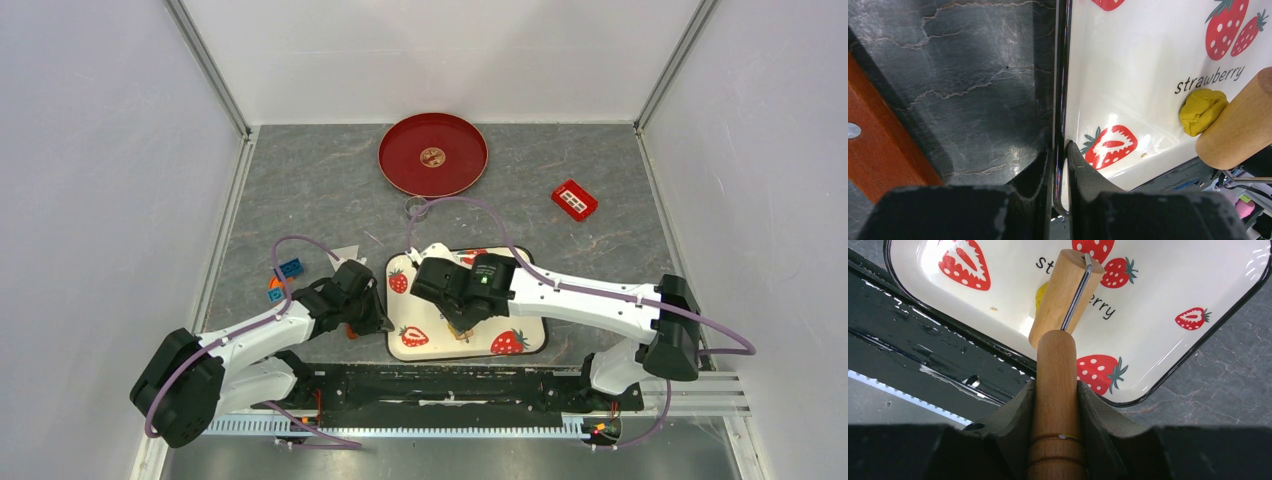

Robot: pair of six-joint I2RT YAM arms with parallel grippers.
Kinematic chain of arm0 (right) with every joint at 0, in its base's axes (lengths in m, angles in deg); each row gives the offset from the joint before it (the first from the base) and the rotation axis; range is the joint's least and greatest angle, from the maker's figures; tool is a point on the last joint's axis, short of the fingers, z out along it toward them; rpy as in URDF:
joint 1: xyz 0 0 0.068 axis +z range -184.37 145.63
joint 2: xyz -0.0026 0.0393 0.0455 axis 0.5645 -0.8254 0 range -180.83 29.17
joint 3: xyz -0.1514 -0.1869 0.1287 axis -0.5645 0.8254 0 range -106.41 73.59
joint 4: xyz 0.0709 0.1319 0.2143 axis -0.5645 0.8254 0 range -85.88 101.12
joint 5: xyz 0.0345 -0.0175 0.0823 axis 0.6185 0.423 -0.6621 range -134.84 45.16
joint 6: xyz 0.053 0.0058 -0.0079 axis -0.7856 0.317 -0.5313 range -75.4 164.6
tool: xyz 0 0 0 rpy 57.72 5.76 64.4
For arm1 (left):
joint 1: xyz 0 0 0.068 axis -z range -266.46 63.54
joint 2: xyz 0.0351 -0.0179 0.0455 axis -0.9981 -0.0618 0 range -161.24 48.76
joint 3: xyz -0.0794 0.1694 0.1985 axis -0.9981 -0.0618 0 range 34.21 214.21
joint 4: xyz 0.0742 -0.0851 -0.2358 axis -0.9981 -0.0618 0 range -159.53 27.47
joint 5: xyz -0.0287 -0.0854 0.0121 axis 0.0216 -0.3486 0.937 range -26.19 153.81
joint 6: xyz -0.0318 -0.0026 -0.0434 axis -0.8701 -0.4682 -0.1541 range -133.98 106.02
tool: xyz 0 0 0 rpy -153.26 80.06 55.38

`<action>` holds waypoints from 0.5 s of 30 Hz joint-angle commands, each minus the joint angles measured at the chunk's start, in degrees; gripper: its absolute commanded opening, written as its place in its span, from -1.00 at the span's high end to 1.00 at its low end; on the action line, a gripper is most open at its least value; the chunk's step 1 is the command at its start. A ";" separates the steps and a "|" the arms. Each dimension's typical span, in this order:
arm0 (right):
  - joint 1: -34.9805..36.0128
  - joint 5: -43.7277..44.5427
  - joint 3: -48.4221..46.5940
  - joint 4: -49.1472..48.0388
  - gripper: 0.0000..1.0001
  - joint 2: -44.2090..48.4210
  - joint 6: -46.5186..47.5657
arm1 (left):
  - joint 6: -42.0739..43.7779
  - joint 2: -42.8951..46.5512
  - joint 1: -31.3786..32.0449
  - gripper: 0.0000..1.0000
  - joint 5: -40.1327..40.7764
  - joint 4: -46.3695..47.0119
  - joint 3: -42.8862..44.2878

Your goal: Roll out the dumpling wrappers from the dough

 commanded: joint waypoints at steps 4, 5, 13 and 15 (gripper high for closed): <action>0.85 -6.35 5.10 -7.28 1.00 0.68 -2.25 | -0.41 -0.97 -0.24 0.96 2.28 0.41 -0.53; 0.98 -6.98 5.77 -8.02 1.00 0.90 -2.29 | -0.41 -0.99 -0.25 0.95 2.30 0.34 -0.48; 1.30 -4.46 7.80 -6.48 1.00 1.74 -3.52 | -0.41 -0.91 -0.25 0.95 2.32 0.33 -0.48; 1.30 -3.48 7.12 -6.21 1.00 2.62 -3.71 | -0.41 -0.91 -0.25 0.95 2.30 0.33 -0.49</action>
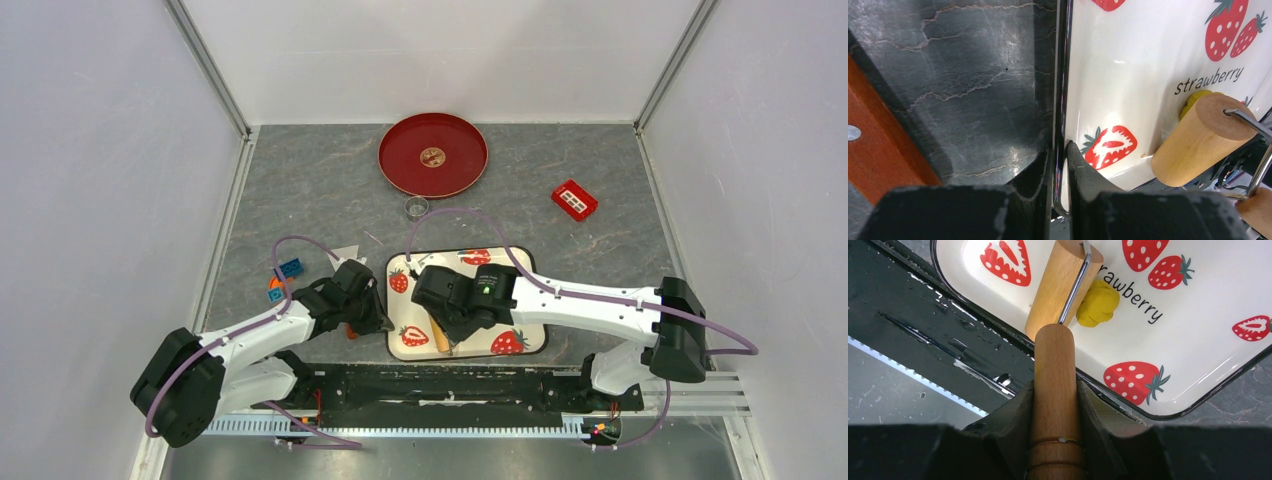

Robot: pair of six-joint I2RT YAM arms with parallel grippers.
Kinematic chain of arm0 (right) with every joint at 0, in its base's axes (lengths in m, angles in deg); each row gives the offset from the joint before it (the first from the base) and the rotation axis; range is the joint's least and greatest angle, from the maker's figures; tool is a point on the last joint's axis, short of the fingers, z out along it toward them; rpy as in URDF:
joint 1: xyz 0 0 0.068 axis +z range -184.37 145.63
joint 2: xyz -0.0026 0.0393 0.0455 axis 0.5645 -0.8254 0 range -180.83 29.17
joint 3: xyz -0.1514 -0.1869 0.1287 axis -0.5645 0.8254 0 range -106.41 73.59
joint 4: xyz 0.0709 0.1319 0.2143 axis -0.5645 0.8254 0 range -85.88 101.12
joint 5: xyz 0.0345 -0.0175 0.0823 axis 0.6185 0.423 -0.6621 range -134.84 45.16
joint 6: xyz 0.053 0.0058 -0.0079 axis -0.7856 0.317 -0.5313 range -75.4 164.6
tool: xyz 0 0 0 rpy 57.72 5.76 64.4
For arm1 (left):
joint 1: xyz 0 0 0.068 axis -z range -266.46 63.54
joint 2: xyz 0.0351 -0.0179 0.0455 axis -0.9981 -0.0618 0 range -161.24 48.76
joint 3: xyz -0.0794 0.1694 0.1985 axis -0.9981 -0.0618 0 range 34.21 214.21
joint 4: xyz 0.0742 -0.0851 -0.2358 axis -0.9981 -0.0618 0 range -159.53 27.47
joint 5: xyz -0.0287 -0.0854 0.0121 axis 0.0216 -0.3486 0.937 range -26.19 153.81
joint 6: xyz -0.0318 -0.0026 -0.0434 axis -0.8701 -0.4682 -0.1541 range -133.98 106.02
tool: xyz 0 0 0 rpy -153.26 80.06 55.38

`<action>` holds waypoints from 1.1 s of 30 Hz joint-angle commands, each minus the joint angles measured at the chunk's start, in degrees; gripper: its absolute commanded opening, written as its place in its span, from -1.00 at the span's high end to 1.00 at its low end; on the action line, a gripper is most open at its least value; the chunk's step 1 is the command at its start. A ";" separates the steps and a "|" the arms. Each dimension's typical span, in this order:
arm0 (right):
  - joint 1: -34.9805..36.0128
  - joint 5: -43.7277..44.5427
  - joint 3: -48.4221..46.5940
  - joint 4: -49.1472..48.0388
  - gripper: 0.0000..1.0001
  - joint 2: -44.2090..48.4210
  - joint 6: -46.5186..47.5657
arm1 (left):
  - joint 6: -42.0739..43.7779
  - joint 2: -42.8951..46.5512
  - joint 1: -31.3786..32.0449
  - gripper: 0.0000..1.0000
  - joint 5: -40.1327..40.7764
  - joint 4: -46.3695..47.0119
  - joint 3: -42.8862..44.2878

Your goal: Roll out the dumpling wrappers from the dough

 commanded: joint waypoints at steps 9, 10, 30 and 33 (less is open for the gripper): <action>-0.04 3.91 -8.26 1.95 1.00 4.82 -1.25 | -0.43 -0.82 -0.23 0.96 2.28 0.04 -0.51; -0.29 4.08 -8.80 2.41 1.00 4.99 -1.27 | -0.43 -0.82 -0.23 0.95 2.32 0.07 -0.53; -7.88 -0.75 0.25 3.67 1.00 7.58 2.59 | -0.43 -0.84 -0.23 0.95 2.30 0.13 -0.48; -8.04 -1.49 1.51 3.16 1.00 7.86 2.78 | -0.43 -0.85 -0.23 0.95 2.31 0.15 -0.48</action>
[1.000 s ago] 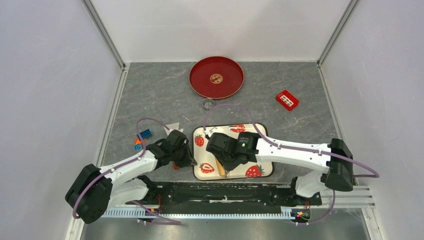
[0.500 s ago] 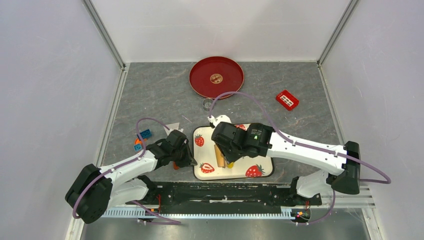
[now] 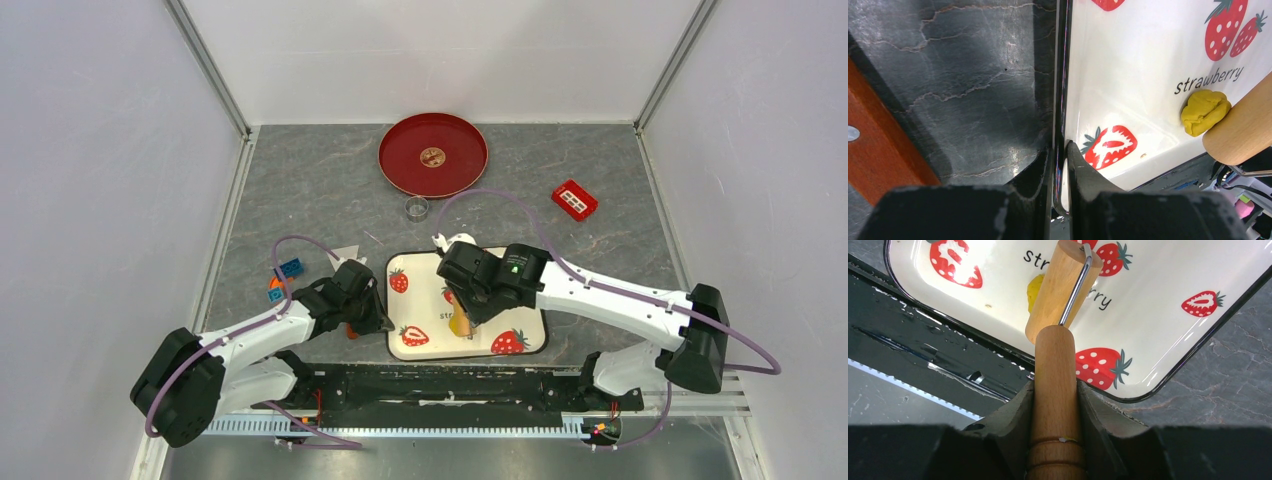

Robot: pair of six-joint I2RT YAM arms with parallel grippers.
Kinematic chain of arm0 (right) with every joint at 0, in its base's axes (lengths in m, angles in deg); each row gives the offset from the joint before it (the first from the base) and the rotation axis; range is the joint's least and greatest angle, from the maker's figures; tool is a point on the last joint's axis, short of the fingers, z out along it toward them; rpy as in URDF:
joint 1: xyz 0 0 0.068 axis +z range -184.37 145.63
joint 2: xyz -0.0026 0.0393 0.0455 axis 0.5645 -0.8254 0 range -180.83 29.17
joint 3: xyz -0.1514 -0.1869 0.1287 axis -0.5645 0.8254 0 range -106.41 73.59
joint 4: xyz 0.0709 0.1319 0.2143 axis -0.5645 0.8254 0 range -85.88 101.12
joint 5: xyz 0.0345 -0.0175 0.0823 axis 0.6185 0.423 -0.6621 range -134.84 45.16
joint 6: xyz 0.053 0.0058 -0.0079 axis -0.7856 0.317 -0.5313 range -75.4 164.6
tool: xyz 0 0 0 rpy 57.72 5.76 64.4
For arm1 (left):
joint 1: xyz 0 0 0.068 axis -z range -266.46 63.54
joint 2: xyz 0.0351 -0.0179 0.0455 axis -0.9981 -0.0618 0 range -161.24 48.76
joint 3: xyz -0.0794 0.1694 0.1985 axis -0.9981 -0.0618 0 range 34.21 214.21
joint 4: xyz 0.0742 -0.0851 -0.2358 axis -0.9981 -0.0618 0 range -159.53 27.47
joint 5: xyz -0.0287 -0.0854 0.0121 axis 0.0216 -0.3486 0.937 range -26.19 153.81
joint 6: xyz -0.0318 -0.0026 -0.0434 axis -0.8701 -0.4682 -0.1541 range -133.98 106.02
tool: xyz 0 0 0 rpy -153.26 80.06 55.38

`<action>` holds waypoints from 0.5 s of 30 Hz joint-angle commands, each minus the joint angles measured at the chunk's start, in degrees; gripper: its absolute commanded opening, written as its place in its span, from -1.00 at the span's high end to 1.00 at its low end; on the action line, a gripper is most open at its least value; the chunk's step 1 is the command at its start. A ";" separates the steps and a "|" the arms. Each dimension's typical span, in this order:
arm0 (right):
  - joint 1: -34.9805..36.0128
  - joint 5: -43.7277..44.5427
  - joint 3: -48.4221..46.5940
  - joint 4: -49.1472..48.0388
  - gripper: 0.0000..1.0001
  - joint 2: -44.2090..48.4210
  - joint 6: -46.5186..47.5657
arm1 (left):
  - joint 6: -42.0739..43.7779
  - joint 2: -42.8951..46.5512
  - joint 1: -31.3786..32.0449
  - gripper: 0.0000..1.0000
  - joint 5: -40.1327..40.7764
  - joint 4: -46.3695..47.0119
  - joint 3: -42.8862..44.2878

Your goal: Roll out the dumpling wrappers from the dough

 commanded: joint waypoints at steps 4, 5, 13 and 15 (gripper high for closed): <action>-0.29 -2.66 2.55 -3.50 1.00 2.53 0.96 | -0.41 -0.93 -0.25 0.95 2.29 0.02 -0.50; -0.29 -3.31 2.79 -3.93 1.00 2.50 0.95 | -0.41 -0.94 -0.25 0.95 2.33 0.07 -0.52; -0.25 -5.42 3.55 -5.40 1.00 1.74 1.05 | -0.41 -1.00 -0.25 0.96 2.32 0.00 -0.51; -0.28 -5.26 4.27 -5.39 1.00 1.53 1.04 | -0.41 -1.01 -0.25 0.95 2.30 0.00 -0.51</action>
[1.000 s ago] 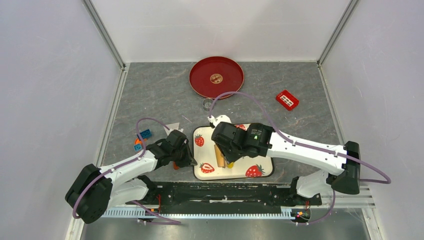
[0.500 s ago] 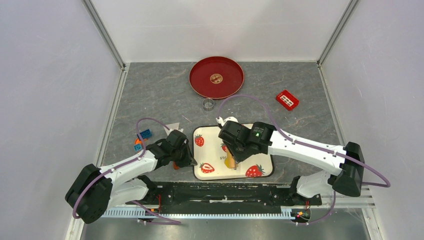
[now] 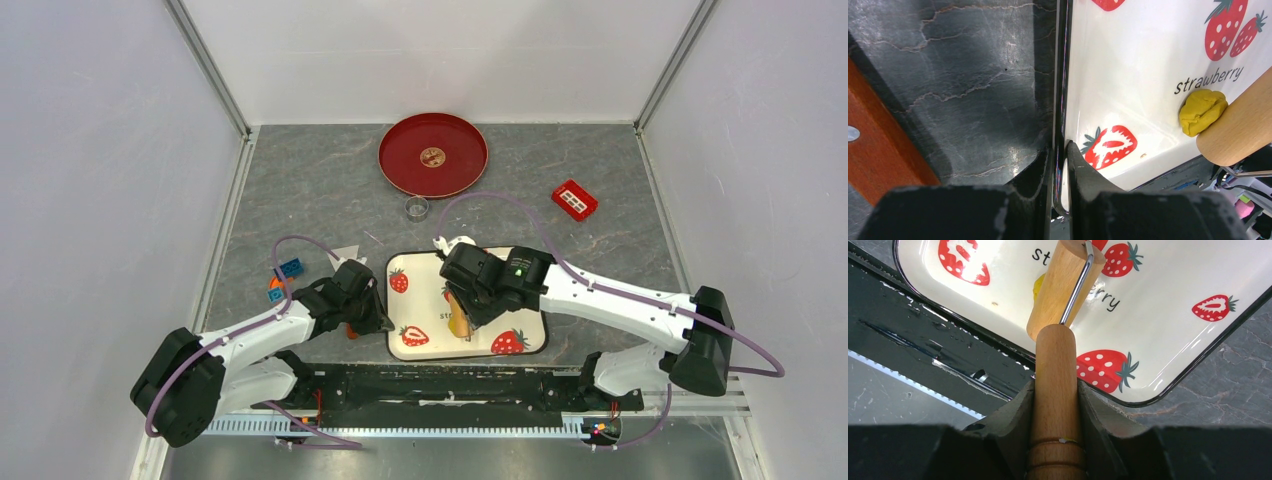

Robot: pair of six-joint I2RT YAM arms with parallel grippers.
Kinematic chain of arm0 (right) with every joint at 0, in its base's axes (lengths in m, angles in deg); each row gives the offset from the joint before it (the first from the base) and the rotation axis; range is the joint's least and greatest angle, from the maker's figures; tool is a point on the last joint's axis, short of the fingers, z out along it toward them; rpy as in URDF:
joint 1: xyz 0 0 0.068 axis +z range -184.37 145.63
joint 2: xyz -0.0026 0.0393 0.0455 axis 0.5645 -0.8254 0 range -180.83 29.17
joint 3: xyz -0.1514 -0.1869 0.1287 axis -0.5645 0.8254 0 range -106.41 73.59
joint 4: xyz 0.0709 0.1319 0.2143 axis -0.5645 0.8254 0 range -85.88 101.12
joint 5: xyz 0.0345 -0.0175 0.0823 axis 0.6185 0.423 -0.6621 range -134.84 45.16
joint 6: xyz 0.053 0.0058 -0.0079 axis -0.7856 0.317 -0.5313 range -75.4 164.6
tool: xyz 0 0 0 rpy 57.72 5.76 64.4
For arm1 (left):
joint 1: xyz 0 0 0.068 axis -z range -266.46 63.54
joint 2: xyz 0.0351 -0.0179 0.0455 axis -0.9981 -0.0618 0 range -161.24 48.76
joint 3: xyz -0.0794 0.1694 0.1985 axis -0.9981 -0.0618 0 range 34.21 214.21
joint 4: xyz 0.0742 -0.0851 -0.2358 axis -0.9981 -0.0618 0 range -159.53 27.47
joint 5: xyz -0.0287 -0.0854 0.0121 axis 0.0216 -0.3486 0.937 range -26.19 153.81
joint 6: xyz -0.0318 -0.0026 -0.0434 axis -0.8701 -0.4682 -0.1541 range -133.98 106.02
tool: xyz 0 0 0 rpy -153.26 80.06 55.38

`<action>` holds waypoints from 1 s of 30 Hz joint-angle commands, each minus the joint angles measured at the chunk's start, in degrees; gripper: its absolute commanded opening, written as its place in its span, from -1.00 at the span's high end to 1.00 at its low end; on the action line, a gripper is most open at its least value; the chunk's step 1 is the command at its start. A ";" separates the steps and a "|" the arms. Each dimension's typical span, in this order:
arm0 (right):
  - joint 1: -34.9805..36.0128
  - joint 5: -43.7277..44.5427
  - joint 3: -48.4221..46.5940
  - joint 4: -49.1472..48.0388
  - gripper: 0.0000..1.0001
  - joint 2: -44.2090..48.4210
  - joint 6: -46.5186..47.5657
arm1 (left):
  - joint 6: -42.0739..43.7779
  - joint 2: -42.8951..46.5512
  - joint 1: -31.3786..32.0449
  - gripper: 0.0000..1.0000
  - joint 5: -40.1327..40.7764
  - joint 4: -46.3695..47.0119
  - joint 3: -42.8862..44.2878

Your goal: Roll out the dumpling wrappers from the dough

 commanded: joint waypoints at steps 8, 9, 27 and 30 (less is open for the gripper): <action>0.13 -2.58 3.52 -3.32 1.00 -0.28 0.15 | -0.43 -0.91 -0.23 0.96 2.31 -0.01 -0.52; 0.13 -2.60 3.44 -3.28 1.00 -0.36 0.23 | -0.43 -0.94 -0.23 0.95 2.32 0.00 -0.49; 0.97 -0.56 3.62 0.32 1.00 -3.22 0.45 | -0.43 -0.82 -0.23 0.95 2.40 -0.18 -0.40; 0.92 -0.39 4.01 0.87 1.00 -3.66 0.58 | -0.43 -0.91 -0.23 0.96 2.34 -0.19 -0.40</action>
